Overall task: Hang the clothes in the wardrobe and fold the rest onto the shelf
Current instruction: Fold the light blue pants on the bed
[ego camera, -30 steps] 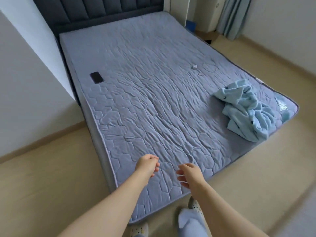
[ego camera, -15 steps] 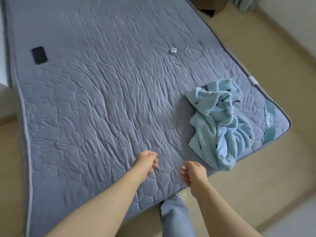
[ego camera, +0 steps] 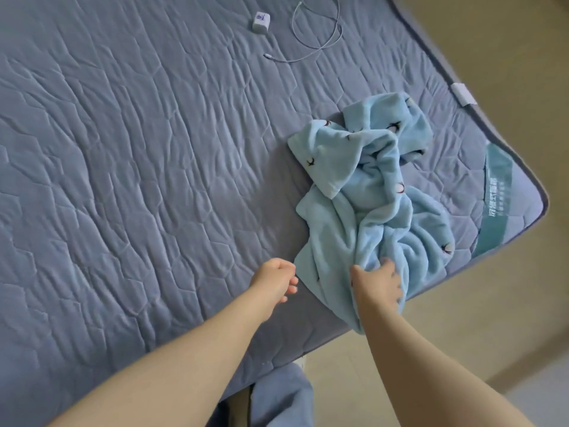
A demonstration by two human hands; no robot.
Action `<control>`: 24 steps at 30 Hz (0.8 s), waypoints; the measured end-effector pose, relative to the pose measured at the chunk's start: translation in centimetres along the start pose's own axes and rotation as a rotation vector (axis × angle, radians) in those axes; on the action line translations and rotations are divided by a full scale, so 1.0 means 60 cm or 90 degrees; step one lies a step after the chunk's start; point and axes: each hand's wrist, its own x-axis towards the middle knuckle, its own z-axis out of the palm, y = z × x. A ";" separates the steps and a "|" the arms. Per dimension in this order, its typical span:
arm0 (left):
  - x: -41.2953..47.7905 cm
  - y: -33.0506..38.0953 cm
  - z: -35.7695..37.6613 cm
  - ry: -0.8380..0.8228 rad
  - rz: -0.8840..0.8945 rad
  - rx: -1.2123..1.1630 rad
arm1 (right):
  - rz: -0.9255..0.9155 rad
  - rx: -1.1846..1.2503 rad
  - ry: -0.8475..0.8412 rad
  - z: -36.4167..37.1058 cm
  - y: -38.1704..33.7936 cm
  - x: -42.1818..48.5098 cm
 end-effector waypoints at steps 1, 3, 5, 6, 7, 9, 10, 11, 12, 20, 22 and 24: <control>0.009 -0.003 0.006 -0.004 -0.011 0.002 | 0.001 -0.027 -0.004 0.002 0.005 0.014; 0.026 -0.015 0.011 -0.004 -0.030 0.001 | -0.029 0.026 -0.045 0.010 0.017 0.033; 0.042 -0.029 0.009 0.007 -0.049 -0.001 | -0.102 0.093 -0.091 0.025 0.027 0.042; 0.047 -0.033 0.004 0.015 -0.058 -0.007 | -0.131 0.107 -0.110 0.030 0.028 0.038; 0.050 -0.038 -0.002 0.025 -0.069 -0.018 | -0.151 0.118 -0.133 0.038 0.028 0.035; 0.052 -0.047 -0.023 0.045 -0.088 -0.037 | -0.168 0.158 -0.208 0.058 0.022 0.013; 0.051 -0.052 -0.037 0.059 -0.096 -0.046 | -0.167 0.175 -0.260 0.070 0.019 -0.002; 0.048 -0.058 -0.053 0.071 -0.099 -0.057 | -0.162 0.185 -0.309 0.081 0.013 -0.019; 0.044 -0.064 -0.075 0.085 -0.098 -0.071 | -0.149 0.188 -0.355 0.092 0.004 -0.040; -0.003 -0.106 -0.220 0.121 -0.123 -0.270 | -0.045 0.105 -0.574 0.148 -0.048 -0.185; -0.014 -0.121 -0.251 0.122 -0.116 -0.307 | -0.051 0.054 -0.599 0.165 -0.053 -0.223; -0.027 -0.139 -0.288 0.132 -0.104 -0.351 | -0.042 0.036 -0.620 0.187 -0.057 -0.267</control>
